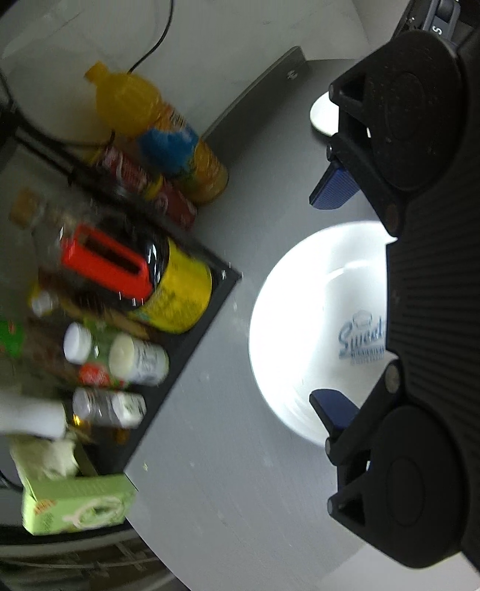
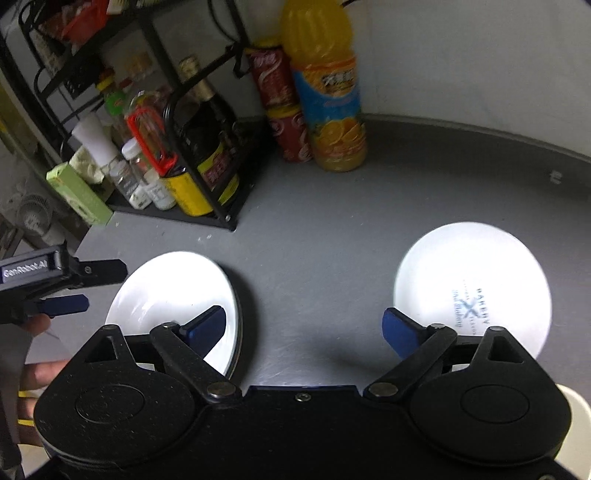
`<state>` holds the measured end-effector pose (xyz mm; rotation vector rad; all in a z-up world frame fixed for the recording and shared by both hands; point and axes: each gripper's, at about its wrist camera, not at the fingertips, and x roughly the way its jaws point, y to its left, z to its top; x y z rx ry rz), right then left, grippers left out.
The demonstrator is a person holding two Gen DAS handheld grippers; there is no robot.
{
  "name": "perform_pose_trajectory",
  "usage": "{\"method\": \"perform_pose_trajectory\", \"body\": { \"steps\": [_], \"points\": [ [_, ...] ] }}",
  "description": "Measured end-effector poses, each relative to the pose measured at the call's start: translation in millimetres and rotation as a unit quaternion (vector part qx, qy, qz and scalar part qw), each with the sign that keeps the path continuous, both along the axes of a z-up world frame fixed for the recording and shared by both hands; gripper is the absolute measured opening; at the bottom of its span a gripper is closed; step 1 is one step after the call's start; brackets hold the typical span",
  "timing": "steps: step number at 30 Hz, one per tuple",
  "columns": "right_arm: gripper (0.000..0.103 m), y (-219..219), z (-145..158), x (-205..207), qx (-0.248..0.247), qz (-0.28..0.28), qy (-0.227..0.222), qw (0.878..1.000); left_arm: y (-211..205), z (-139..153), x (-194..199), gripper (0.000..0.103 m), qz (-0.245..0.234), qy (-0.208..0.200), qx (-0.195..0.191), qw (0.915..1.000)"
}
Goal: Organize plates and bowls
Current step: 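Move both grippers to the white 'BAKERY' plate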
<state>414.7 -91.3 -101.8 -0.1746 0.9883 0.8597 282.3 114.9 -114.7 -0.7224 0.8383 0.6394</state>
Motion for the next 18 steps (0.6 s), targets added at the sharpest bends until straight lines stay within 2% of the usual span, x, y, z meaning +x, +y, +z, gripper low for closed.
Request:
{"method": "perform_pose_trajectory", "body": {
  "steps": [12,18],
  "points": [
    [0.095,-49.1,11.2,11.0,0.025,-0.050,0.001,0.998,-47.6,5.1,42.5,0.102,-0.074,-0.012,0.010,0.9971],
    [0.095,-73.5,10.9,18.1,0.029,-0.079,0.000,0.996,-67.8,6.1,65.7,0.102,-0.108,-0.014,-0.010,0.9940]
  ]
}}
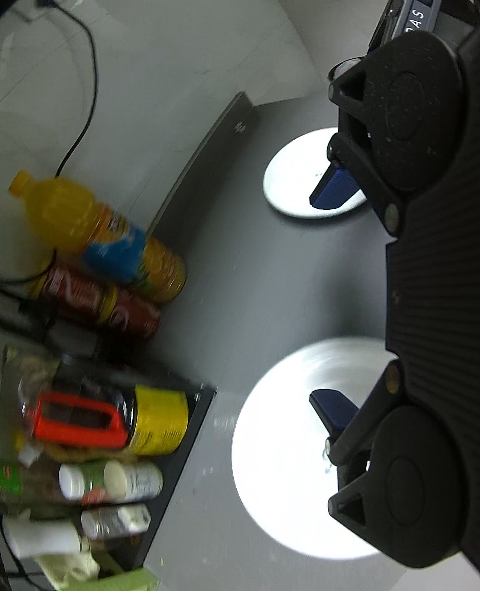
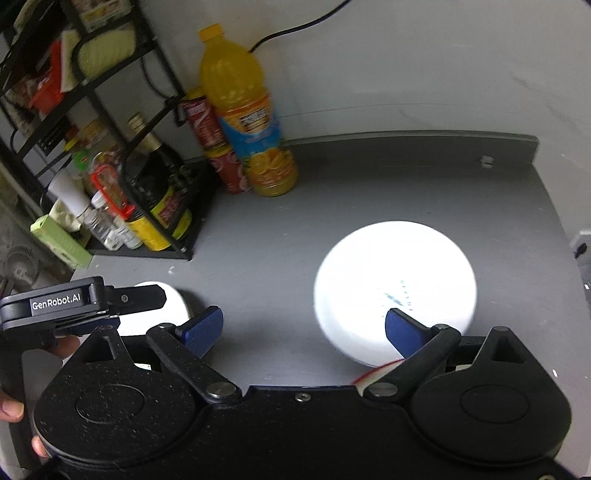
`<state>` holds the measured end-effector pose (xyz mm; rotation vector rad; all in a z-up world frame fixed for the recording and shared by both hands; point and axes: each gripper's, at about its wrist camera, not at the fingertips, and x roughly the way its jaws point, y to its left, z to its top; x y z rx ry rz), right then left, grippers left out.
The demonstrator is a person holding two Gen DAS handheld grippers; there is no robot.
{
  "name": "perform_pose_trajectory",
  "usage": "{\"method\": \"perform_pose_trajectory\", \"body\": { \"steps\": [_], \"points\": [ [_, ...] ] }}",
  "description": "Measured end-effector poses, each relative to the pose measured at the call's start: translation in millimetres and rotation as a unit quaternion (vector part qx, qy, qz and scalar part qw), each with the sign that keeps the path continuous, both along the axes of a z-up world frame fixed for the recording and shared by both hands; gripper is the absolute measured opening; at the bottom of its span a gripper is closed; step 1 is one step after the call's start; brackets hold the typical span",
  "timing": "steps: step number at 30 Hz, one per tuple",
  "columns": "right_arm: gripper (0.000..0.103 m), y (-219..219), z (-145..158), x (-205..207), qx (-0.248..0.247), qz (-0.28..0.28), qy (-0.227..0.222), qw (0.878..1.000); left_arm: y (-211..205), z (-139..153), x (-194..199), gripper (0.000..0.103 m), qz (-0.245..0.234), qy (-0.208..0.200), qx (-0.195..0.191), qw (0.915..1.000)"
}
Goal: Organize plates and bowls
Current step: 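Move both grippers to the white 'BAKERY' plate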
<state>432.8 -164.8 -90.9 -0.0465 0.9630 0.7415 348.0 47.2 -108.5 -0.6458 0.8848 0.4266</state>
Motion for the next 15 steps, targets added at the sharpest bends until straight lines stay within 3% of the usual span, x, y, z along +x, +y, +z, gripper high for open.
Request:
{"method": "perform_pose_trajectory", "body": {
  "steps": [15],
  "points": [
    [0.095,-48.7,-12.7,32.6,-0.003,-0.078,0.020,0.997,-32.1,-4.6,59.9,0.102,-0.085,0.027,-0.002,0.9960]
  ]
}}
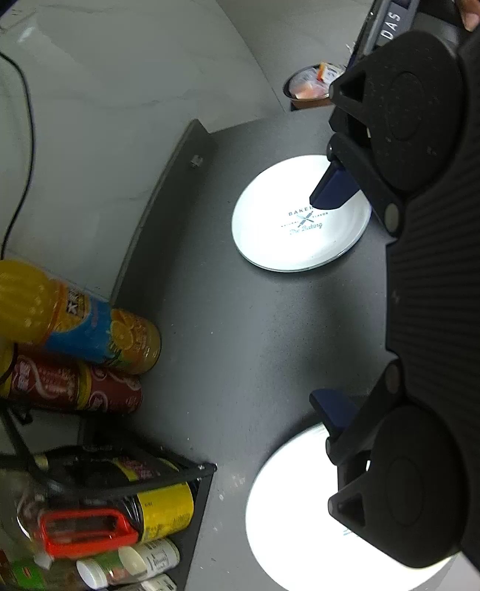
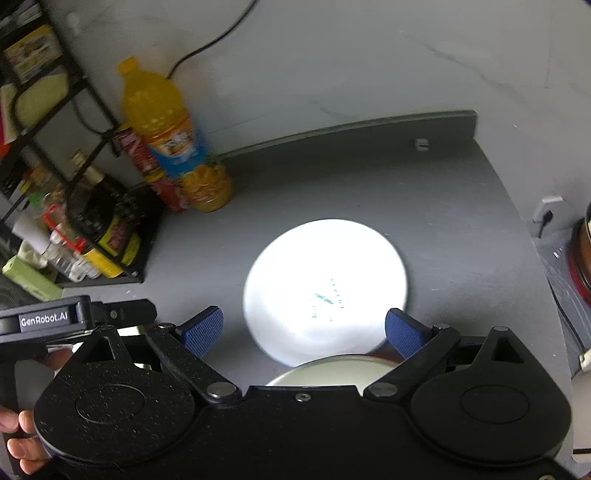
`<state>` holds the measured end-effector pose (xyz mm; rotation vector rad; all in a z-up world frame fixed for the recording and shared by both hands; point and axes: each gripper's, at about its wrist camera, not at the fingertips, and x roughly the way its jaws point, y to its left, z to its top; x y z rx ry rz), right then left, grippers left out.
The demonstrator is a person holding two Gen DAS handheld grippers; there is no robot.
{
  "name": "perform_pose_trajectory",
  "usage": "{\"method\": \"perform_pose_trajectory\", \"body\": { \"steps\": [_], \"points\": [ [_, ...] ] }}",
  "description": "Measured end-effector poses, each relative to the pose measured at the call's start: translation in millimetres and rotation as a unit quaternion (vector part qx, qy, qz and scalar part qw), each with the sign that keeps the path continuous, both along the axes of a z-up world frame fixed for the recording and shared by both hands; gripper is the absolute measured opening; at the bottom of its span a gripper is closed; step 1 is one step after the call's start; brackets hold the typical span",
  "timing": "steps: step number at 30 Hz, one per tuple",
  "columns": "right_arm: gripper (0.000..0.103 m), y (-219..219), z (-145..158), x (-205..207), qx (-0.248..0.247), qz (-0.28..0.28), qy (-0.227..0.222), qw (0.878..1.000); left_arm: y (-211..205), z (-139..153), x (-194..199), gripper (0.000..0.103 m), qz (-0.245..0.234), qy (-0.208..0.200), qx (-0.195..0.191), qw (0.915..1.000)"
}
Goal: Organize plates and bowls
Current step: 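Move both grippers to the white 'BAKERY' plate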
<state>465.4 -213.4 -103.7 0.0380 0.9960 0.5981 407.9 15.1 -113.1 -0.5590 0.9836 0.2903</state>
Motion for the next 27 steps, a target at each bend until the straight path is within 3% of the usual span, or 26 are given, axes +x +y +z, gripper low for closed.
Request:
{"method": "perform_pose_trajectory", "body": {
  "steps": [7,14,16,27],
  "points": [
    [0.095,-14.8,-16.0,24.6,-0.003,-0.024,0.032,0.999,-10.4,-13.9,26.8,0.102,-0.033,0.020,-0.005,0.9992],
    [0.093,-27.3,-28.7,55.3,-0.004,-0.045,0.067,0.997,-11.2,-34.8,47.6,0.100,-0.030,0.034,-0.042,0.9981],
    [0.088,-30.5,-31.9,64.9,-0.005,-0.049,0.076,0.996,-11.2,-40.2,52.2,0.099,-0.029,0.034,-0.045,0.9980],
    [0.055,-40.6,-68.4,109.0,-0.010,-0.045,0.131,0.990,-8.2,-73.5,76.3,0.075,-0.020,0.050,-0.079,0.9954]
  ]
}}
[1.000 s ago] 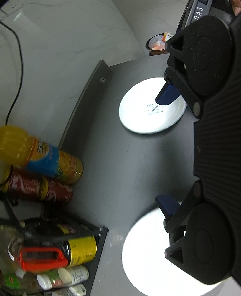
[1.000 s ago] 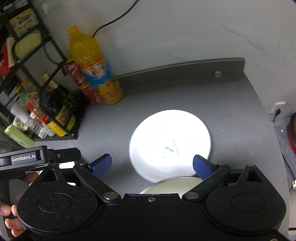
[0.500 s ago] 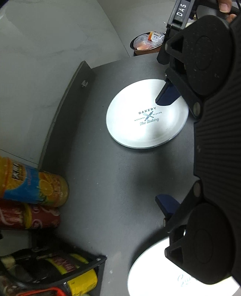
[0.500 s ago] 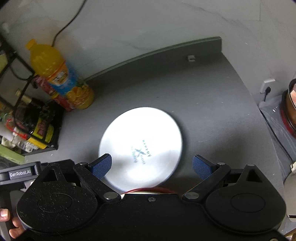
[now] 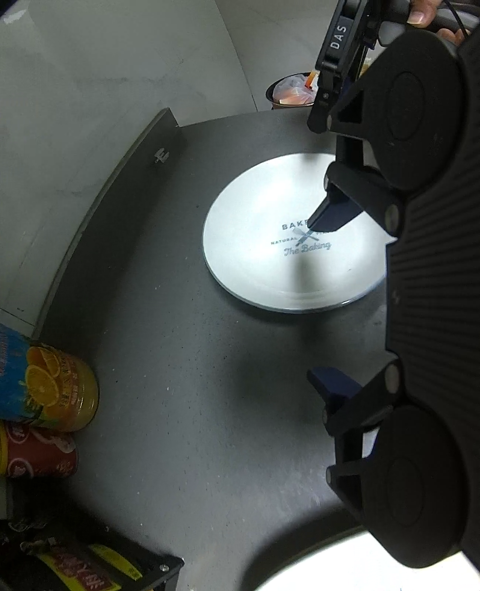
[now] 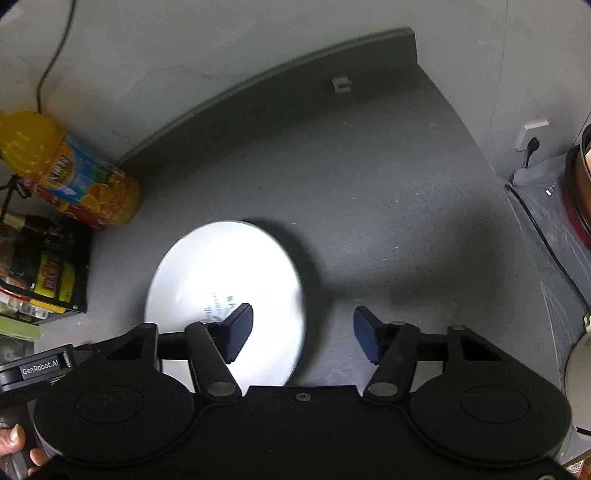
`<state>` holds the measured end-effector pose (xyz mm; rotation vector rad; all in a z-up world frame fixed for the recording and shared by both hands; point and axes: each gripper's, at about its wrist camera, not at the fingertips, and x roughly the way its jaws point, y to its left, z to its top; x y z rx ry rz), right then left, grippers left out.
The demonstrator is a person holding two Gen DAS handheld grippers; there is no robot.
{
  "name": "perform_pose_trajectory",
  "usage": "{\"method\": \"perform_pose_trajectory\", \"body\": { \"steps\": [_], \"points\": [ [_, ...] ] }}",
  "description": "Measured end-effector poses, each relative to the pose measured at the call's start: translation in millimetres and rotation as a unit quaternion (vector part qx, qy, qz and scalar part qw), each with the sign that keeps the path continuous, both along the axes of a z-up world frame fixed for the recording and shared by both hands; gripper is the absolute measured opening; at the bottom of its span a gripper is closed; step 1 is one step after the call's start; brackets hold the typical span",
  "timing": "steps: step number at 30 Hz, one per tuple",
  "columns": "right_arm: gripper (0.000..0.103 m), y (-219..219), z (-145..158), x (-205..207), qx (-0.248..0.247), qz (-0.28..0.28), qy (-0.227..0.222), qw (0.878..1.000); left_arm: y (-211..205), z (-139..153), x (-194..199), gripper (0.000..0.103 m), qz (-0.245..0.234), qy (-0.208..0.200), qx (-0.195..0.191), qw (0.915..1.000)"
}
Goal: Organize plates and bowls
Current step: 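Move both grippers to the white 'BAKERY' plate, then close both grippers on the rim of the 'BAKERY' plate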
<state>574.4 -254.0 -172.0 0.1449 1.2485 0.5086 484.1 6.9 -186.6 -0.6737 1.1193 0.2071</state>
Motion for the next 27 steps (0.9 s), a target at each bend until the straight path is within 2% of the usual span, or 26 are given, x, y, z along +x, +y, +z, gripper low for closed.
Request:
{"method": "perform_pose_trajectory", "body": {
  "steps": [5,11,14,22,26,27],
  "points": [
    [0.045,1.6,-15.4,11.8,0.015,0.009,0.029,0.999,2.8,-17.7,9.2,0.050,0.005,0.012,-0.027,0.9996],
    [0.037,9.8,-27.5,19.6,0.033,0.044,0.043,0.998,3.6,-29.7,16.8,0.032,0.005,0.019,-0.044,0.9989],
    [0.037,11.8,-33.6,26.0,0.040,0.050,0.051,0.997,4.7,-34.7,18.8,0.025,0.011,0.020,-0.053,0.9983],
    [0.023,27.7,-45.9,28.8,0.027,0.066,0.058,0.996,7.1,-48.0,19.3,0.011,0.016,0.028,-0.064,0.9974],
    [0.022,32.7,-45.1,28.9,0.020,0.073,0.048,0.996,10.1,-49.6,16.3,0.009,0.019,0.019,-0.072,0.9970],
    [0.019,34.0,-45.8,28.1,0.019,0.078,0.045,0.996,10.7,-50.3,15.6,0.009,0.021,0.018,-0.075,0.9968]
  ]
}}
